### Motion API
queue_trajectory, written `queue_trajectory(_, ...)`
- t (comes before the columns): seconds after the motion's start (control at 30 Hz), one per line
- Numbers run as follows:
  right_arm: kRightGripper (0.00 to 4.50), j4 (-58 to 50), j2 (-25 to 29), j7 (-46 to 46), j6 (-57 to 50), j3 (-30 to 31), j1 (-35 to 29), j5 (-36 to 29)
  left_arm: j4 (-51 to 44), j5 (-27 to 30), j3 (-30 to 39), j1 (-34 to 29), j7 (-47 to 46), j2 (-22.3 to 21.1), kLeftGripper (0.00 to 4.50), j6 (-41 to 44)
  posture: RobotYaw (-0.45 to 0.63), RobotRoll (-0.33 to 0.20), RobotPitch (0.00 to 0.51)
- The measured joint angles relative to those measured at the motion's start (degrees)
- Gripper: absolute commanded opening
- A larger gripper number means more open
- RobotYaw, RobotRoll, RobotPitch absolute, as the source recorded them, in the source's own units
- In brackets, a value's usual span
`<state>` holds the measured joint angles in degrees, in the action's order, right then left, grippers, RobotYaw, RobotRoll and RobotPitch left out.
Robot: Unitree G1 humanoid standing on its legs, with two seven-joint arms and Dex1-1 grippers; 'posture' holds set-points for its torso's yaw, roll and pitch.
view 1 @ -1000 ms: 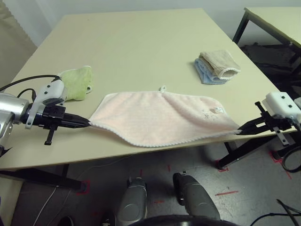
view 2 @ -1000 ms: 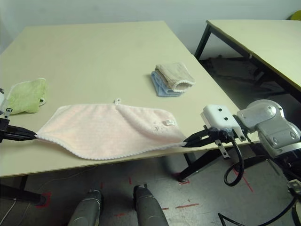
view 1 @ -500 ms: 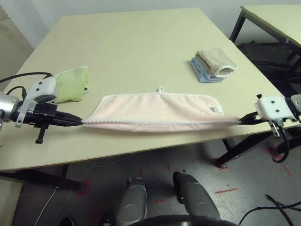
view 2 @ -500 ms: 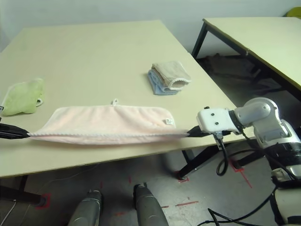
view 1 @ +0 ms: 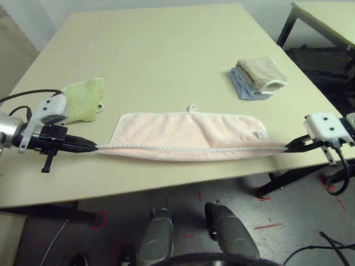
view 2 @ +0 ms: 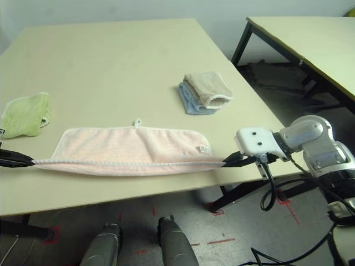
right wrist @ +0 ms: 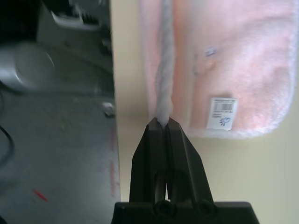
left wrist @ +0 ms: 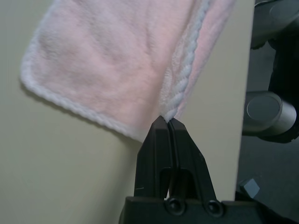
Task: Fold the towel and set it aside.
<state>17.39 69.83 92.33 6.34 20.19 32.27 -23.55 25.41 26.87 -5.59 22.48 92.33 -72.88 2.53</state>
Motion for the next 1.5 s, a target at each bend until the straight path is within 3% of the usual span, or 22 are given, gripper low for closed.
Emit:
queue_trajectory(0.2, 0.0, -5.28, 2.38, 0.01, -28.13, 0.34, 5.86, -12.05, 2.76, 0.18, -0.18, 4.98, -0.01, 1.8, 0.05, 1.67, 0.03, 0.0, 0.148)
queue_trajectory(0.3, 0.0, -8.03, 5.54, 0.03, -29.65, 1.26, 4.91, -12.86, 4.86, 0.28, -0.22, 6.62, 0.0, 1.93, 0.05, 2.44, 0.03, 0.0, 0.149)
queue_trajectory(0.47, 0.0, -7.65, 3.08, 0.06, -29.63, 1.26, 4.87, -12.35, 8.41, 0.56, -0.04, 10.43, -0.03, 3.3, 0.05, 3.94, 0.03, 0.0, 0.148)
queue_trajectory(0.53, 0.0, -3.17, -1.73, -0.83, -27.31, 0.96, 9.7, -8.91, 12.37, 0.14, 0.68, 15.76, -0.87, 6.22, 0.05, 5.07, 0.03, 0.0, 0.146)
queue_trajectory(0.6, 0.0, 6.23, -9.26, -4.42, -20.73, 0.07, 18.36, -2.63, 18.88, -1.67, 2.25, 25.28, -4.95, 10.75, 0.05, 4.45, 0.04, 0.0, 0.147)
queue_trajectory(0.7, 0.0, 20.65, -16.46, -12.05, -9.96, -1.9, 30.36, 5.36, 27.69, -6.66, 3.52, 36.2, -14.01, 13.18, 0.05, -0.5, 0.04, 0.0, 0.148)
queue_trajectory(0.83, 0.0, 40.36, -20.55, -30.01, 4.78, -4.38, 45.39, 16.11, 39.29, -13.28, 5.26, 47.87, -32.57, 15.93, 0.05, -5.92, 0.04, 0.0, 0.152)
queue_trajectory(1.0, 0.0, 48.79, -23.3, -47.16, 16.83, -4.67, 54.65, 25.68, 43.34, -18.87, 5.78, 55.85, -46.86, 18.19, 0.05, -12.55, 0.04, 0.0, 0.153)
queue_trajectory(1.13, 0.0, 50.32, -23.47, -48.02, 22.03, -4.67, 52.54, 29.17, 44.42, -21.6, 5.77, 55.93, -49.18, 18.88, 0.05, -15.85, 0.03, 0.0, 0.156)
queue_trajectory(1.23, 0.0, 50.28, -23.51, -42.33, 25.74, -4.65, 46.93, 30.16, 44.76, -23.01, 5.74, 53.12, -47.31, 18.97, 0.05, -17.93, 0.03, 0.0, 0.157)
queue_trajectory(1.37, 0.0, 47.88, -23.45, -27.9, 28.42, -5.45, 36.64, 28.03, 44.8, -24.15, 5.65, 46.56, -38.16, 18.89, 0.05, -20.6, 0.03, 0.0, 0.158)
queue_trajectory(1.5, 0.0, 41.02, -21.52, -13.79, 29.19, -5.46, 25.25, 25.17, 43.66, -23.89, 5.42, 37.6, -23.44, 18.38, 0.05, -23.04, 0.03, 0.0, 0.16)
